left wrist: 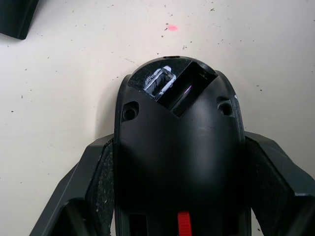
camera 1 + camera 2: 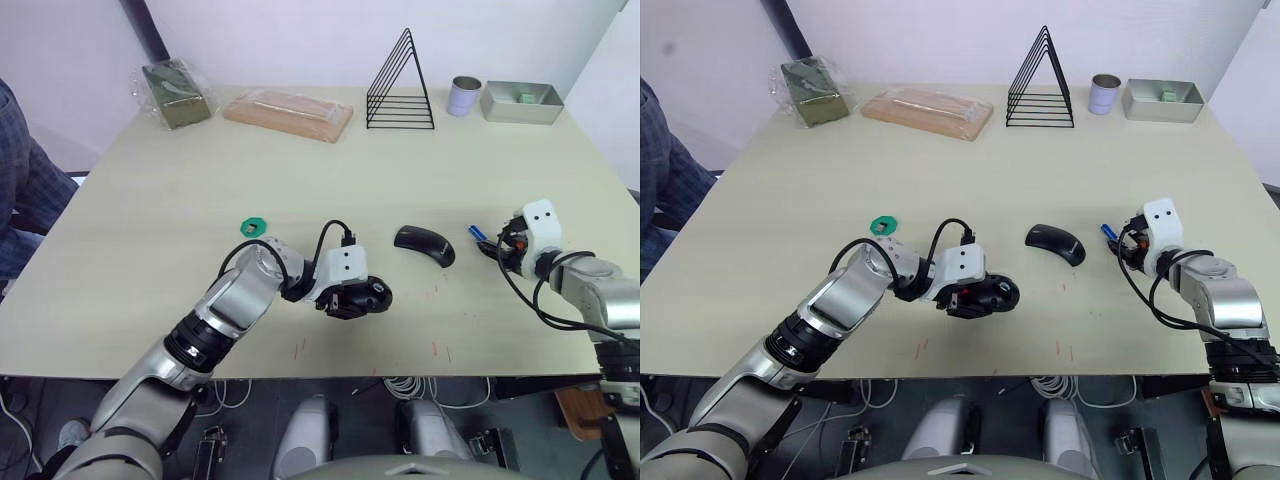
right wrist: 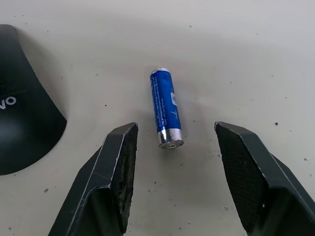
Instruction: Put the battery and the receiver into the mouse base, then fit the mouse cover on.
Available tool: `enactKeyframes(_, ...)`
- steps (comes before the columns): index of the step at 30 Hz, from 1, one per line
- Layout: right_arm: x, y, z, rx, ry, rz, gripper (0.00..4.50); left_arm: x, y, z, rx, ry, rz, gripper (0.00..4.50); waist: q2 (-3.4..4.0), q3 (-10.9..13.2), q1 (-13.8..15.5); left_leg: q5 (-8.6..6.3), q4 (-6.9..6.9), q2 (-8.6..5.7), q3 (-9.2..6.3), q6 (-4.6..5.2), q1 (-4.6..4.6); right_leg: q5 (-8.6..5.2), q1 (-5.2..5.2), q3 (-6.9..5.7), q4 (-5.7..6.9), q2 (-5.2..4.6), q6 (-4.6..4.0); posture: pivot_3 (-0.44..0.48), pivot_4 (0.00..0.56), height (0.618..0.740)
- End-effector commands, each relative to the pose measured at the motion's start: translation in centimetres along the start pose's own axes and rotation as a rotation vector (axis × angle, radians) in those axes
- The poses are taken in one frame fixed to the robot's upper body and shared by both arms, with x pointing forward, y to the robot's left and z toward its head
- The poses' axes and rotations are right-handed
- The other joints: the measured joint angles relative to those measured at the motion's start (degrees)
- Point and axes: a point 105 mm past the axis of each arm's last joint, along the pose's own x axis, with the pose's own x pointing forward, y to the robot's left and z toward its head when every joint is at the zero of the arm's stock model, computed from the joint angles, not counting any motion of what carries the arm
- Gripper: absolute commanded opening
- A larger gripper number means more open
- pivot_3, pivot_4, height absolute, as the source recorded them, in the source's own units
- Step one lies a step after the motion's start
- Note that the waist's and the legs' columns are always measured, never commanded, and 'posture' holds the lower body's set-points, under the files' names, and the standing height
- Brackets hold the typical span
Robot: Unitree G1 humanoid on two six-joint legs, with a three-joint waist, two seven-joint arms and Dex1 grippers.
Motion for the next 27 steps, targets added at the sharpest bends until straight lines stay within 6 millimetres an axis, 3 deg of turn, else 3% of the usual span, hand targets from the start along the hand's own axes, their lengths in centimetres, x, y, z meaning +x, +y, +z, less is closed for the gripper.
enactKeyframes(1,0.0,-0.3,1.3,-0.028,-0.043,-0.007,2.61,0.9,-0.5,-0.8,-0.014,0.026,-0.015,2.97,0.00,0.0,0.0,0.00,0.00,0.00,0.00,0.00,0.00,0.00,0.00,0.00,0.00,0.00,0.00,0.000,0.150,0.740)
enactKeyframes(3,0.0,-0.3,1.1,-0.028,-0.034,-0.004,2.61,0.9,-0.5,-0.7,-0.014,0.024,-0.015,2.97,0.00,0.0,0.0,0.00,0.00,0.00,0.00,0.00,0.00,0.00,0.00,0.00,0.00,0.00,0.00,0.000,0.150,0.740)
enactKeyframes(5,0.1,-0.3,0.9,-0.031,-0.025,-0.003,2.07,0.9,-0.4,-0.7,-0.013,0.024,-0.014,2.97,0.01,0.0,0.0,0.00,0.00,0.00,0.01,0.00,0.00,0.00,0.00,0.00,0.00,0.00,0.00,0.000,0.150,0.740)
enactKeyframes(7,0.2,-0.3,0.9,-0.029,-0.026,-0.002,1.43,0.9,-0.4,-0.7,-0.013,0.025,-0.014,2.97,0.01,0.0,0.0,0.00,0.00,0.00,0.00,0.00,0.00,0.00,0.00,0.01,0.00,0.00,0.00,0.000,0.150,0.740)
enactKeyframes(10,0.3,-0.4,0.9,-0.031,-0.028,-0.004,0.05,0.8,-0.4,-0.8,-0.013,0.027,-0.014,2.97,0.01,0.0,0.0,0.00,0.00,0.00,0.00,0.00,0.00,0.00,0.00,0.00,0.00,0.00,0.00,0.000,0.150,0.740)
enactKeyframes(19,-1.8,0.2,2.4,-0.120,-0.048,0.004,0.05,0.8,-0.4,-0.8,-0.015,0.025,-0.010,2.97,0.06,0.0,0.0,0.00,0.00,0.00,-0.02,0.00,-0.02,0.00,-0.01,0.00,-0.01,0.00,0.00,0.000,0.150,0.740)
enactKeyframes(22,-4.4,2.3,4.3,-0.146,-0.064,0.110,0.05,0.7,-0.3,-0.8,-0.016,0.027,-0.009,2.97,0.16,0.1,0.0,0.00,0.00,0.01,-0.07,0.00,-0.04,0.00,-0.02,0.00,-0.01,0.00,0.00,0.000,0.150,0.740)
enactKeyframes(24,-5.1,2.9,4.5,-0.161,-0.053,0.132,0.05,0.7,-0.3,-0.8,-0.016,0.027,-0.009,2.97,0.15,0.0,-0.1,0.00,0.00,0.01,-0.13,0.00,-0.04,0.00,-0.02,-0.01,-0.01,0.00,0.00,0.000,0.150,0.740)
enactKeyframes(27,-8.6,4.8,5.3,-0.310,0.131,0.212,0.05,0.8,-0.1,-0.7,-0.011,0.024,-0.011,2.97,0.43,0.1,0.1,0.00,0.08,-0.01,-0.17,0.00,-0.10,0.00,-0.04,0.00,0.00,-0.06,0.01,0.000,0.150,0.740)
